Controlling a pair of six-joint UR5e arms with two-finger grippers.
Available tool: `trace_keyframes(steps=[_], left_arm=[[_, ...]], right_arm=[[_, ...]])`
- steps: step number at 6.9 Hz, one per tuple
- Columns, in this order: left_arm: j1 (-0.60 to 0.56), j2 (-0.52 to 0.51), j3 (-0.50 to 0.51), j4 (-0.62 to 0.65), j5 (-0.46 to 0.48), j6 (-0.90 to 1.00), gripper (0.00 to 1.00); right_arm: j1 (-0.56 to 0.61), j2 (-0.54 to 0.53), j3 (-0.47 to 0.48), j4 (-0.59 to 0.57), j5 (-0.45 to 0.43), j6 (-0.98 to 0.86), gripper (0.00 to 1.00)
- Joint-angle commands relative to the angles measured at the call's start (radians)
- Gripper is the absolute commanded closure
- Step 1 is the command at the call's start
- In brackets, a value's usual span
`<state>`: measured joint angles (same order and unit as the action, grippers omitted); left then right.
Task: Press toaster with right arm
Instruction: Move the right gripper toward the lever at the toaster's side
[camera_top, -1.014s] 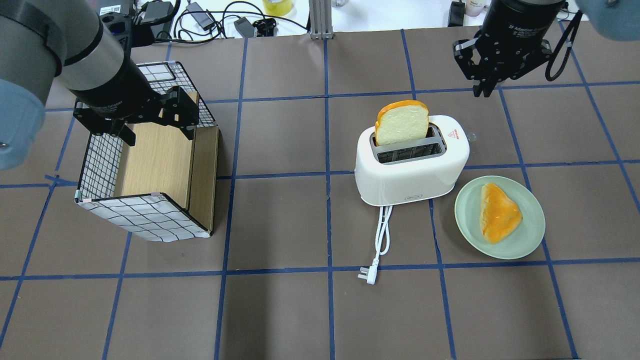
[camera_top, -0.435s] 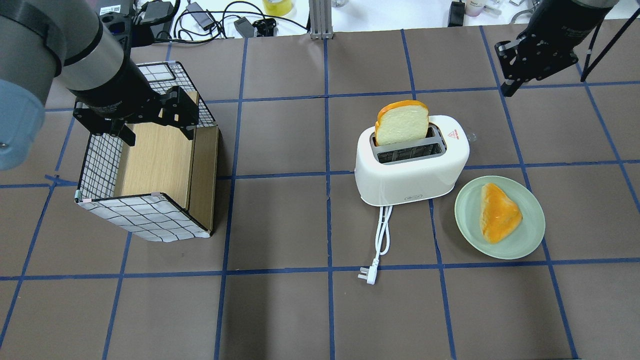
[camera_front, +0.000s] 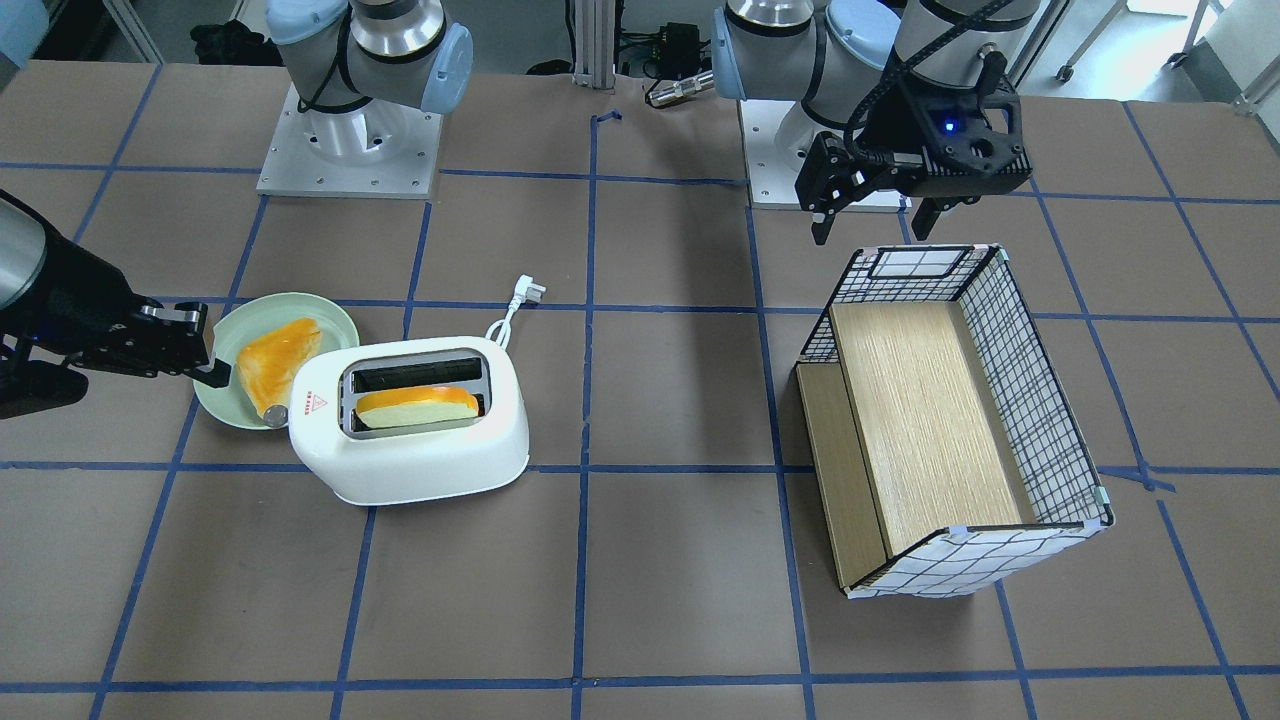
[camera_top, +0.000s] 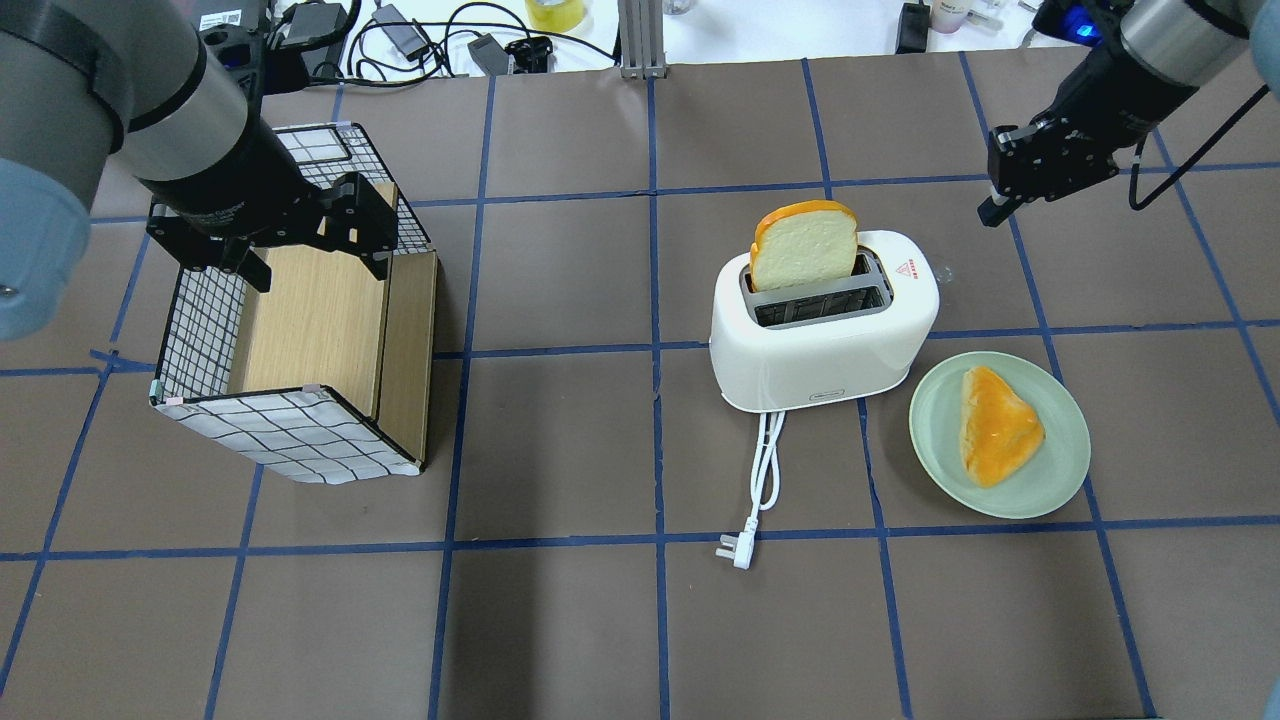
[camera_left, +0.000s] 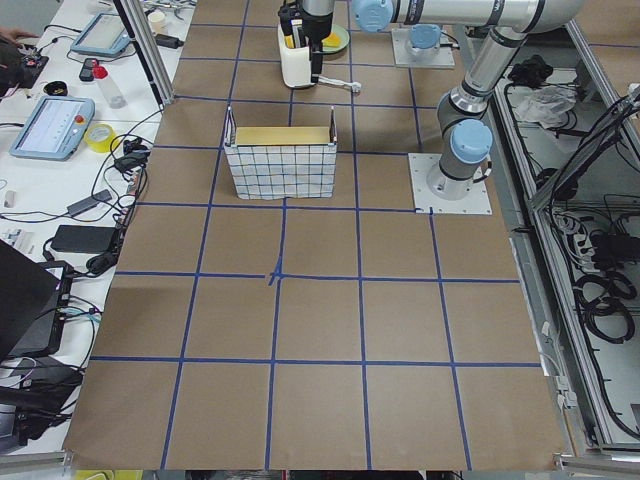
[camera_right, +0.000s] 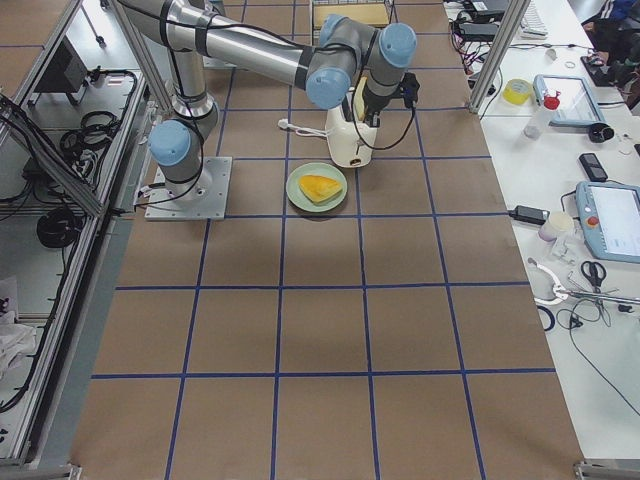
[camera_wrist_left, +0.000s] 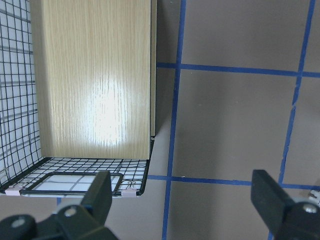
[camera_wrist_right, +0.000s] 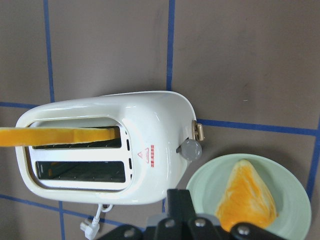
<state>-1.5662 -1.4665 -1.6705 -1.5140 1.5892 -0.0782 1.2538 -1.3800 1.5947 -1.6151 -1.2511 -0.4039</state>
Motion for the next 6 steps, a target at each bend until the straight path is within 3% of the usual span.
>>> trace_keyframes(steps=[1,6], left_arm=[[0.000,0.000,0.000,0.000,0.000,0.000,0.00],[0.000,0.000,0.000,0.000,0.000,0.000,0.00]], right_arm=[[-0.027,0.010,0.115,-0.109,0.050,-0.030,1.00],[-0.027,0.059,0.123,-0.147,0.087,-0.029,1.00]])
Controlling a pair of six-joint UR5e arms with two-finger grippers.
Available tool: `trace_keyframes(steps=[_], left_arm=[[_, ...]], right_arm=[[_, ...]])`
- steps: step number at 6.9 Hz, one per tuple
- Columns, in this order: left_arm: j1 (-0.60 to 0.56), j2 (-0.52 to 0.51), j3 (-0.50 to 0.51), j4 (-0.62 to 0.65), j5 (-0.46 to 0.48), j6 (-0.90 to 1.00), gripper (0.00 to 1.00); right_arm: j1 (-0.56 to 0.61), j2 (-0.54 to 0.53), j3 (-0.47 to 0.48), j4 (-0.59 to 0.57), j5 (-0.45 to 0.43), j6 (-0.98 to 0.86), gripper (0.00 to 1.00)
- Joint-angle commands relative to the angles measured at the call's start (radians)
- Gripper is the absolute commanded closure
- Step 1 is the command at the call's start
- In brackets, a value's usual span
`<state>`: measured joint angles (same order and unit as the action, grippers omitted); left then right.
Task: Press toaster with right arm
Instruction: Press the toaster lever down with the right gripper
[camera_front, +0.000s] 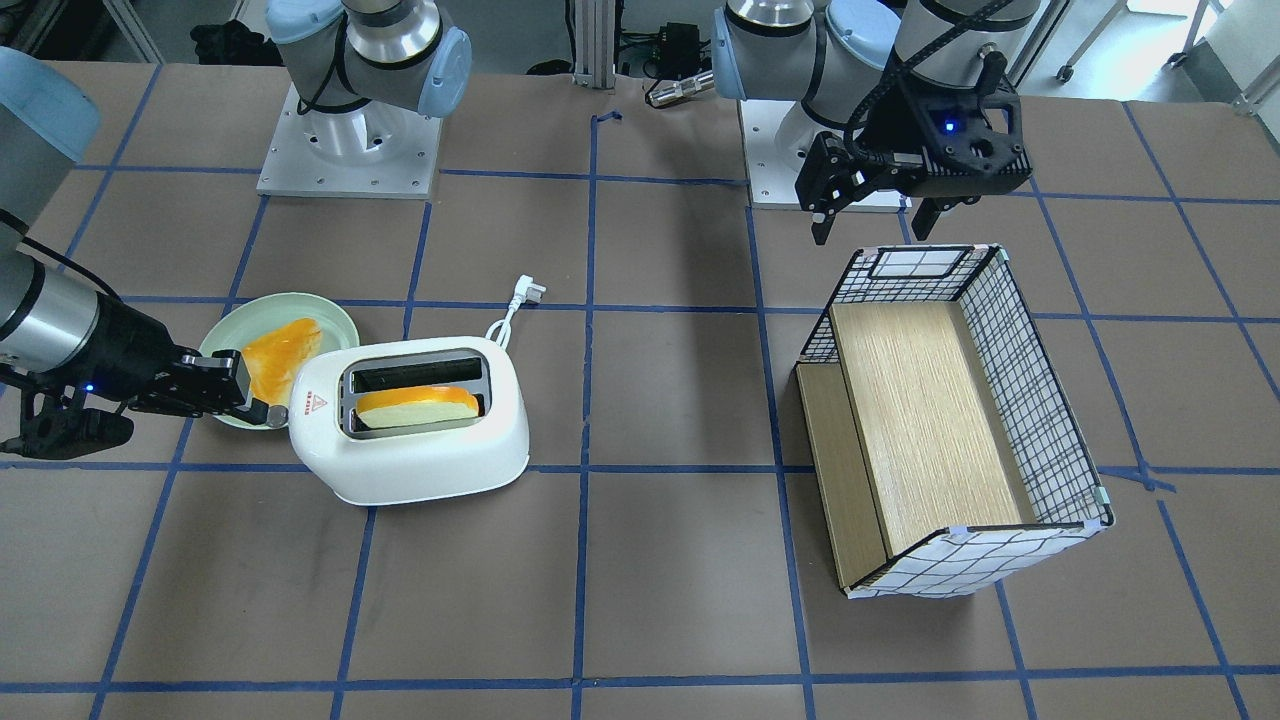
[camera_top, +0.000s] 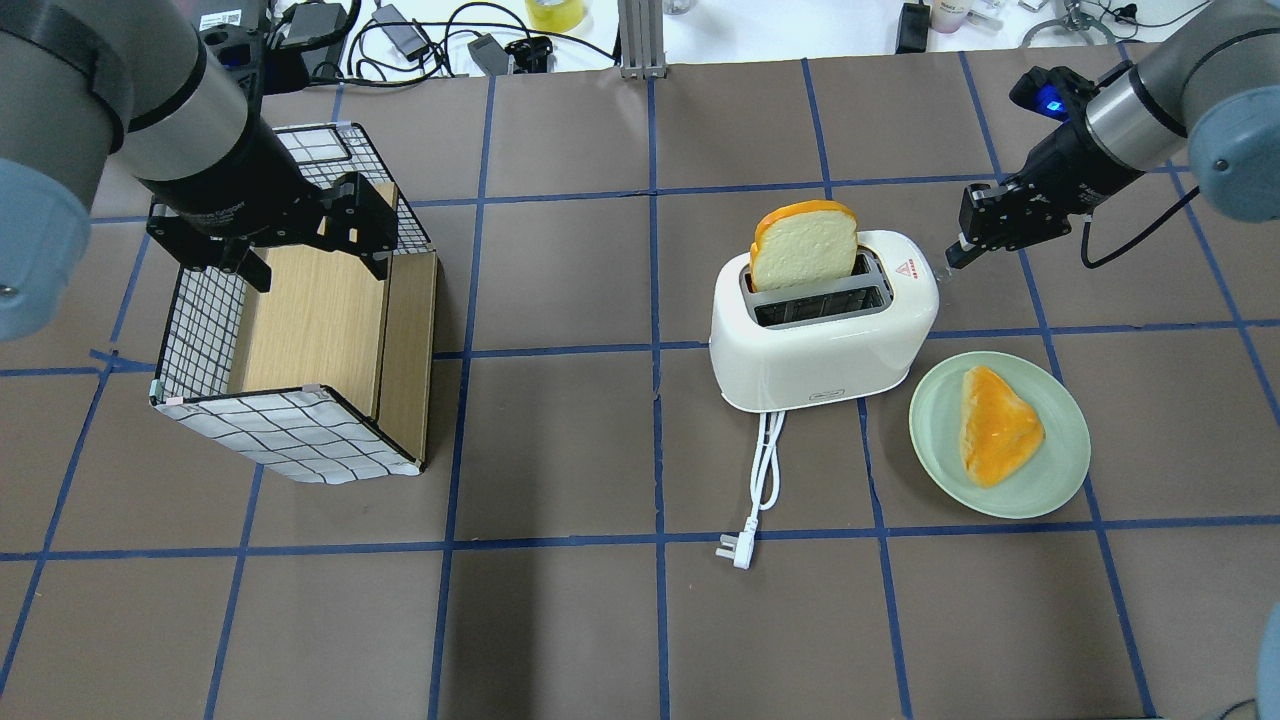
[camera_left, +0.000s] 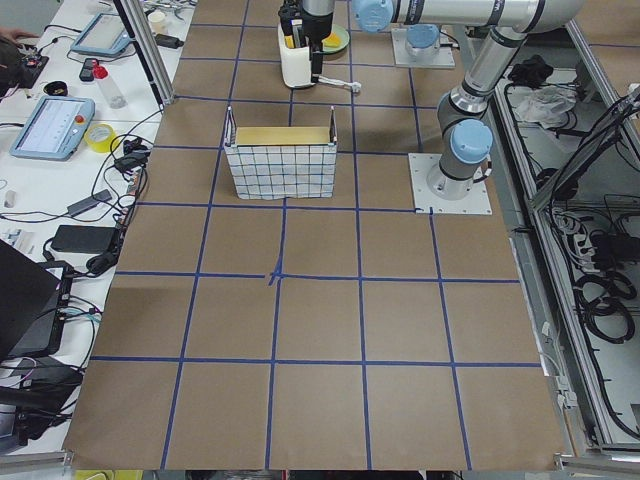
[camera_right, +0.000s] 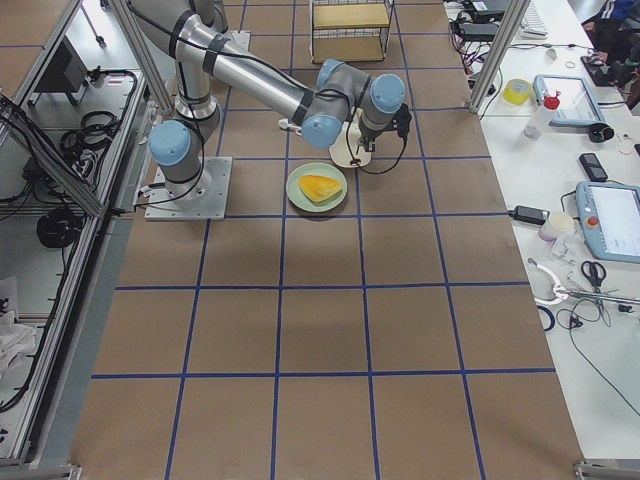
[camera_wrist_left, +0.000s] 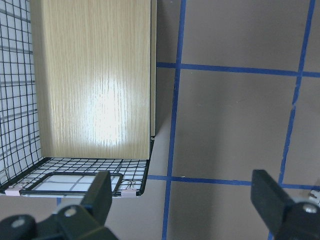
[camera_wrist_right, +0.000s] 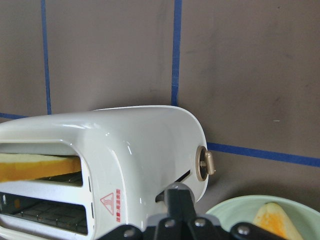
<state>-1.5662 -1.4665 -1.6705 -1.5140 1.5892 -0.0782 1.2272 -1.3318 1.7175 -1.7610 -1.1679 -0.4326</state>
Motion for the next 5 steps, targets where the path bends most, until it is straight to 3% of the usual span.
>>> trace_keyframes(steps=[1,5], left_arm=[[0.002,0.000,0.000,0.000,0.000,0.000,0.00],[0.000,0.000,0.000,0.000,0.000,0.000,0.00]], right_arm=[[0.000,0.016,0.001,-0.009,0.004,0.000,1.00],[0.000,0.043,0.001,-0.011,-0.002,0.002,1.00]])
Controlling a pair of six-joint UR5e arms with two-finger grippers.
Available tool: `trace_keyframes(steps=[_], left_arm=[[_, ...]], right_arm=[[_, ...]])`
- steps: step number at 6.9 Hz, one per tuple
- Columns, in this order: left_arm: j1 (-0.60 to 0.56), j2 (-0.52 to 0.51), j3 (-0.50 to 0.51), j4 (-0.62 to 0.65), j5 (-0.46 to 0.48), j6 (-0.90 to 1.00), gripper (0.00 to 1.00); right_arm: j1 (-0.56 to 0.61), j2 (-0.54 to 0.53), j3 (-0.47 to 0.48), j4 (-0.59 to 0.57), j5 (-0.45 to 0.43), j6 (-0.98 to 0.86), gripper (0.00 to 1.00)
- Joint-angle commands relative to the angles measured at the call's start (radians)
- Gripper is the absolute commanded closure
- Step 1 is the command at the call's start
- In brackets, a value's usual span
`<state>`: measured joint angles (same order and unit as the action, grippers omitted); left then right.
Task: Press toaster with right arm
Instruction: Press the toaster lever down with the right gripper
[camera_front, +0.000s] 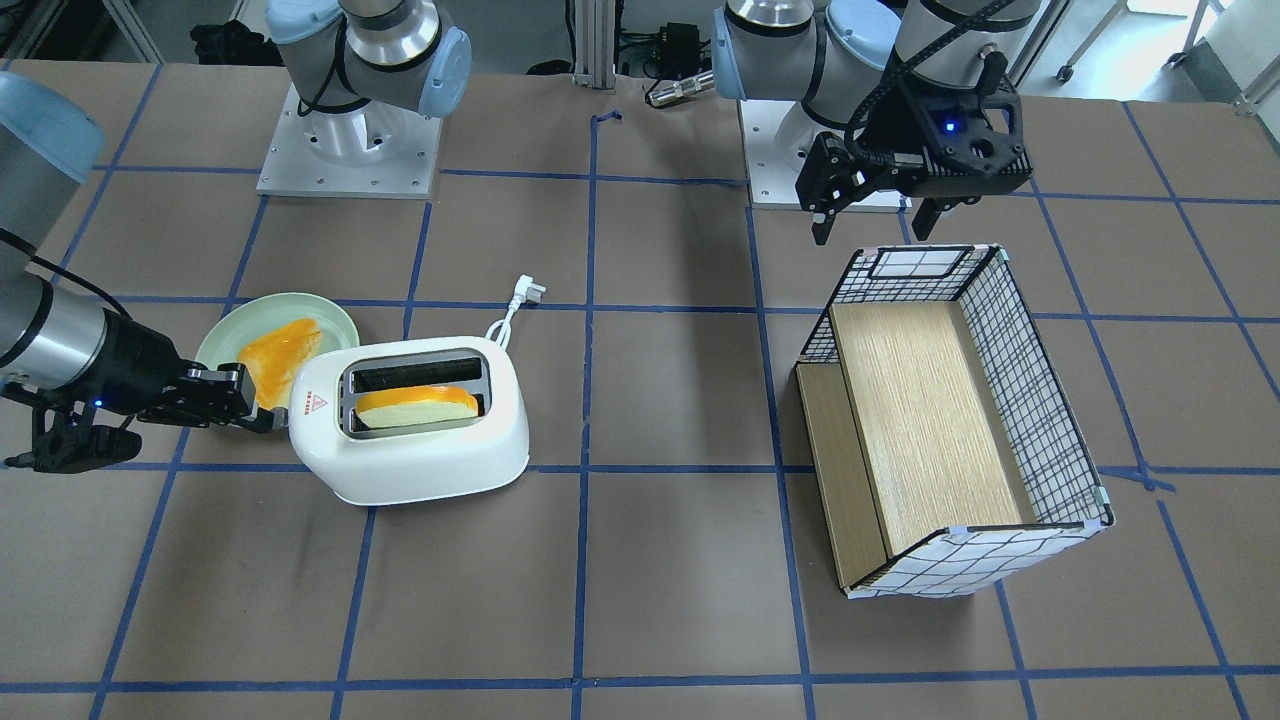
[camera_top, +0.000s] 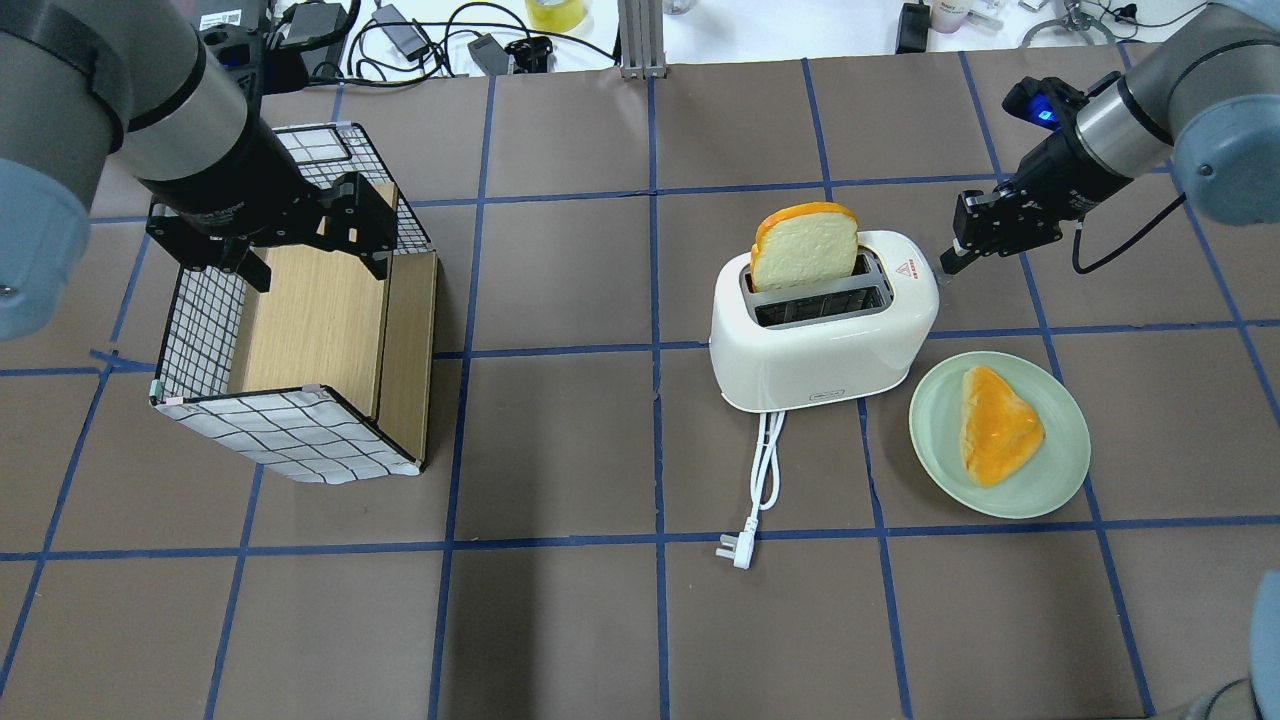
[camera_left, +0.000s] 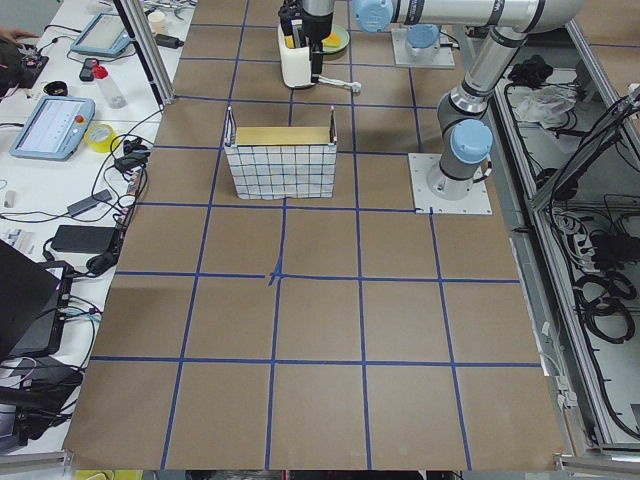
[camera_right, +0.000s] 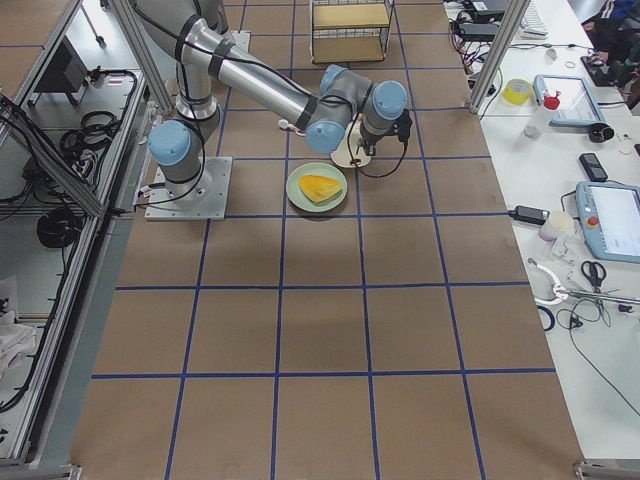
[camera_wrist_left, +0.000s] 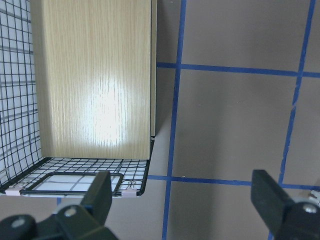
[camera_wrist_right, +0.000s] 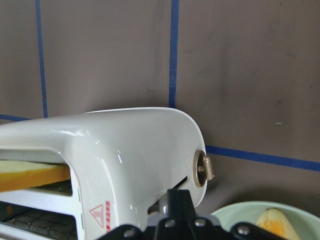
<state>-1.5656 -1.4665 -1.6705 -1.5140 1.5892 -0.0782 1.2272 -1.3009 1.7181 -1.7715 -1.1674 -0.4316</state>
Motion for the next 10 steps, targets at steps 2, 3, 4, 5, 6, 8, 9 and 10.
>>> trace_keyframes(steps=[2,3,4,5,6,8,9,10], left_arm=[[-0.001,0.000,0.000,0.000,0.000,0.000,0.00],[-0.001,0.000,0.000,0.000,-0.002,0.000,0.00],[-0.001,0.000,0.000,0.000,0.000,0.000,0.00],[-0.001,0.000,0.000,0.000,0.000,0.000,0.00],[-0.001,0.000,0.000,0.000,0.000,0.000,0.00],[-0.001,0.000,0.000,0.000,0.000,0.000,0.00],[-0.001,0.000,0.000,0.000,0.000,0.000,0.00],[-0.001,0.000,0.000,0.000,0.000,0.000,0.00]], right_arm=[[0.000,0.025,0.000,-0.003,-0.014,0.001,1.00],[0.000,0.031,0.000,-0.005,-0.018,0.002,1.00],[0.000,0.035,0.002,-0.005,-0.020,0.002,1.00],[0.000,0.038,0.003,-0.003,-0.020,0.002,1.00],[0.000,0.041,0.014,-0.005,-0.020,0.004,1.00],[-0.002,0.043,0.017,-0.011,-0.023,0.008,1.00],[-0.002,0.049,0.018,-0.011,-0.023,0.007,1.00],[-0.003,0.054,0.018,-0.011,-0.023,0.008,1.00]])
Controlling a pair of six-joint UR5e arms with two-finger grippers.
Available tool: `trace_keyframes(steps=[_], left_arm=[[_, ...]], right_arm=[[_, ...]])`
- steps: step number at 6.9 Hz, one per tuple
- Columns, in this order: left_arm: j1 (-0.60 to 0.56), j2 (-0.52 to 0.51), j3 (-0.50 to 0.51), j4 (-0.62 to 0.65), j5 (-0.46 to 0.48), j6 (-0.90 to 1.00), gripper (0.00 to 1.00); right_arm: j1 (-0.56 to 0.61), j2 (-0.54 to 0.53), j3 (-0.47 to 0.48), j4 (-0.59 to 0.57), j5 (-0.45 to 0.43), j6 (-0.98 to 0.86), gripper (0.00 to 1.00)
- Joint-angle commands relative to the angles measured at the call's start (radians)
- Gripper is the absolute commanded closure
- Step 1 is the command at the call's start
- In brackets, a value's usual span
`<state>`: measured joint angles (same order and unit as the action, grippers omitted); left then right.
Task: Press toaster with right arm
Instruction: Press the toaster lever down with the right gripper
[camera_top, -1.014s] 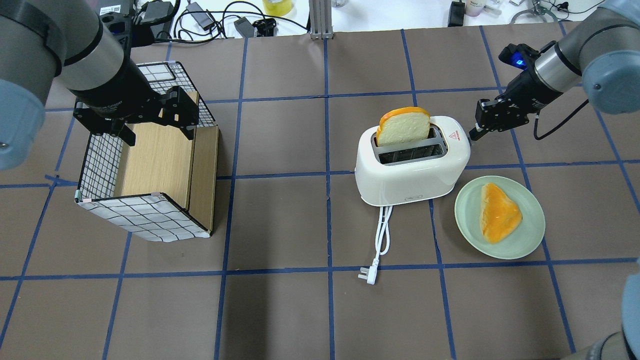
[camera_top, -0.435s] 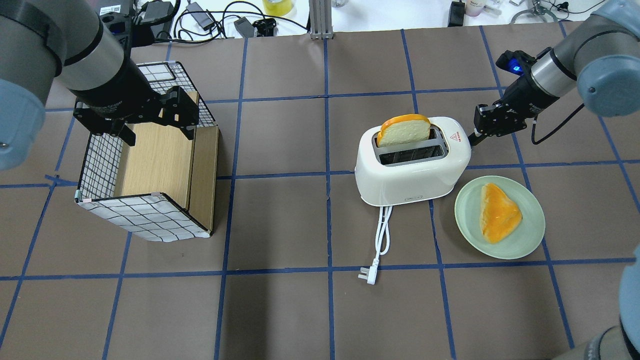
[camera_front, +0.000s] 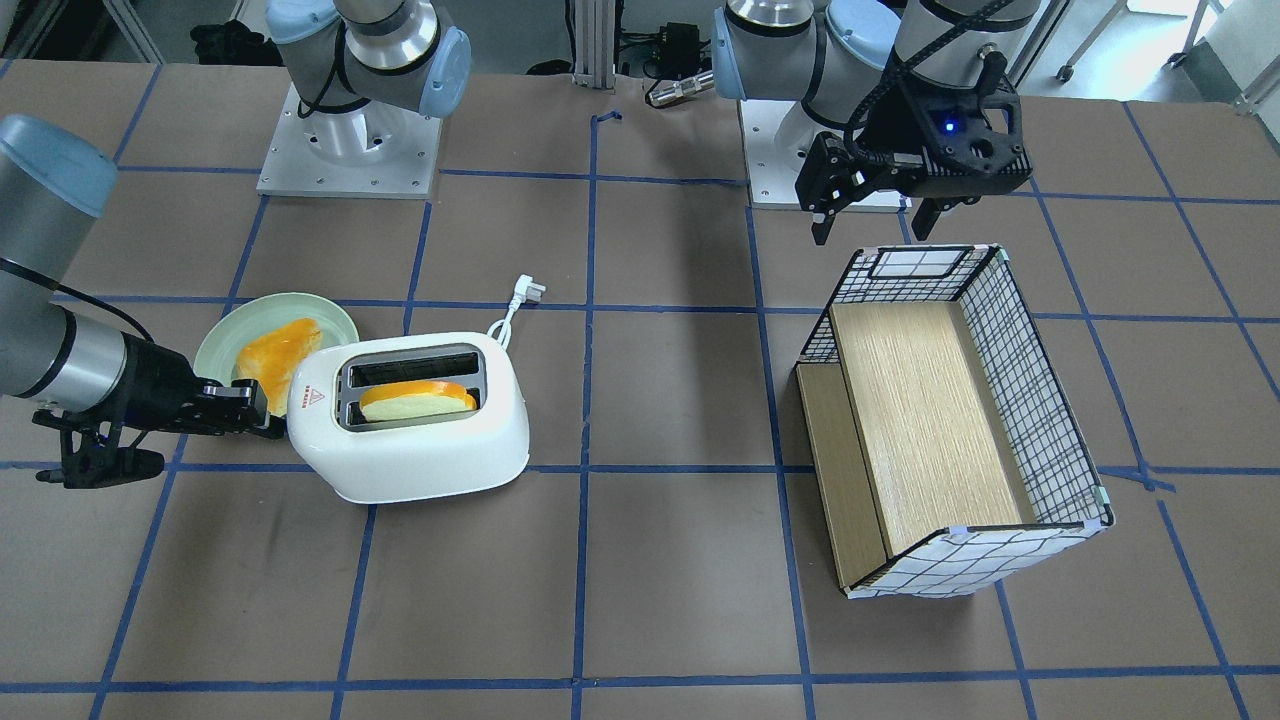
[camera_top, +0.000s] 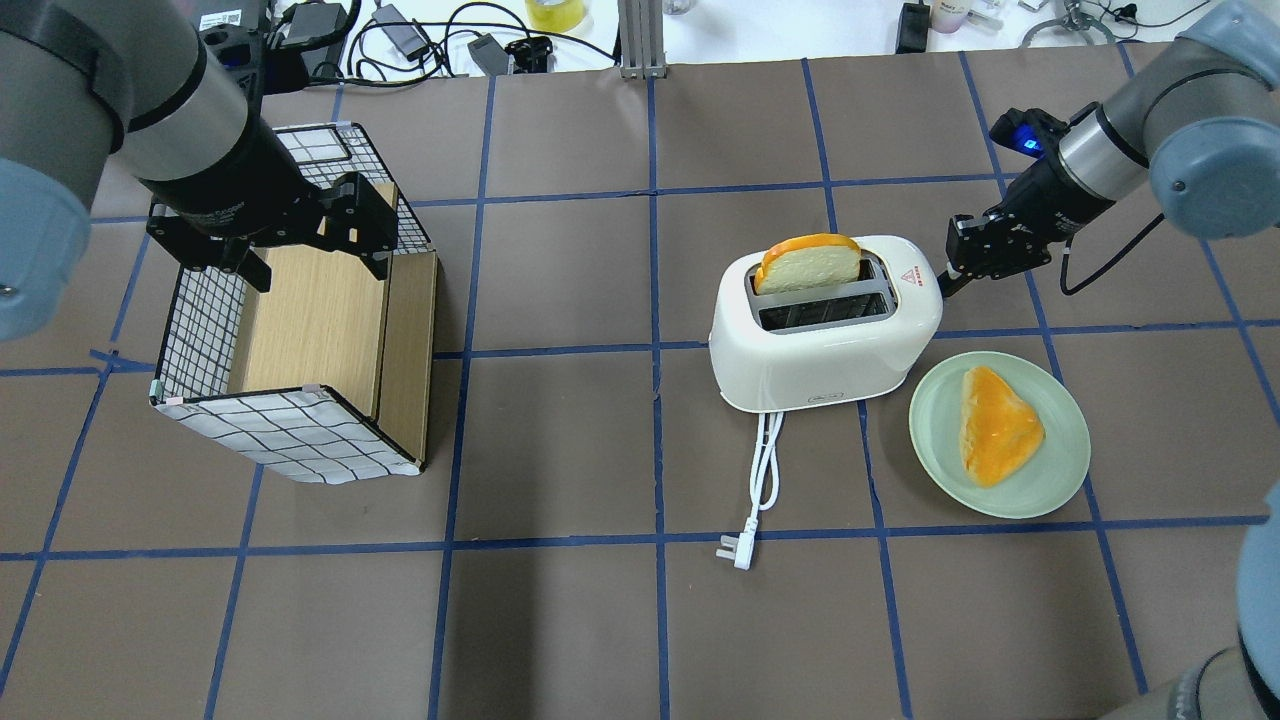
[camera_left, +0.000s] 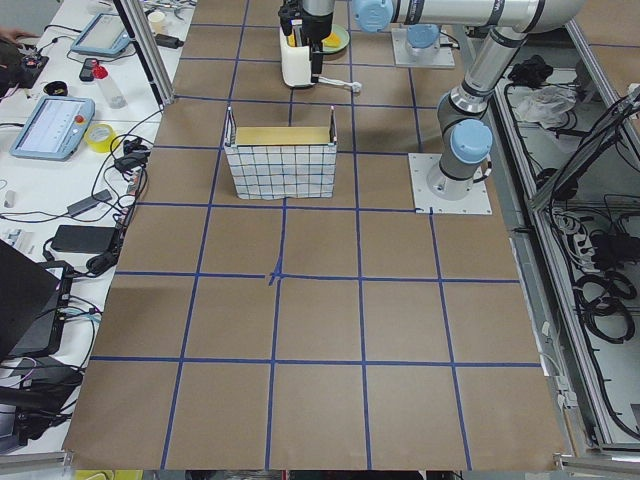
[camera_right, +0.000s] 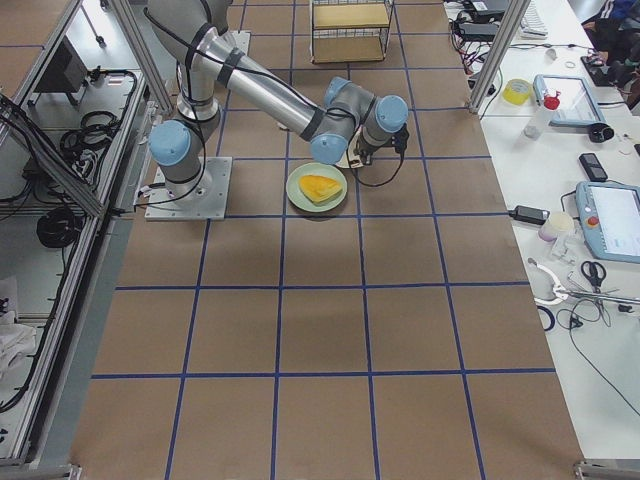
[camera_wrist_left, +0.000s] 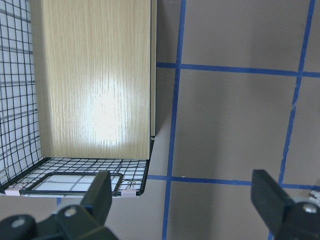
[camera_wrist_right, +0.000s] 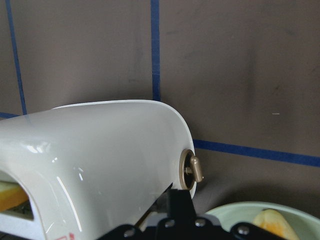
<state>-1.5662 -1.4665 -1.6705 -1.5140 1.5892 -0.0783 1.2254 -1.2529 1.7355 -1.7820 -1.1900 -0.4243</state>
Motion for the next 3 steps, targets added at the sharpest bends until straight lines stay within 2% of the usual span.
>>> trace_keyframes(steps=[1,3], left_arm=[[0.002,0.000,0.000,0.000,0.000,0.000,0.00],[0.000,0.000,0.000,0.000,0.000,0.000,0.00]], right_arm=[[-0.001,0.007,0.001,-0.001,-0.006,0.002,1.00],[-0.001,0.013,0.001,-0.001,-0.007,0.002,1.00]])
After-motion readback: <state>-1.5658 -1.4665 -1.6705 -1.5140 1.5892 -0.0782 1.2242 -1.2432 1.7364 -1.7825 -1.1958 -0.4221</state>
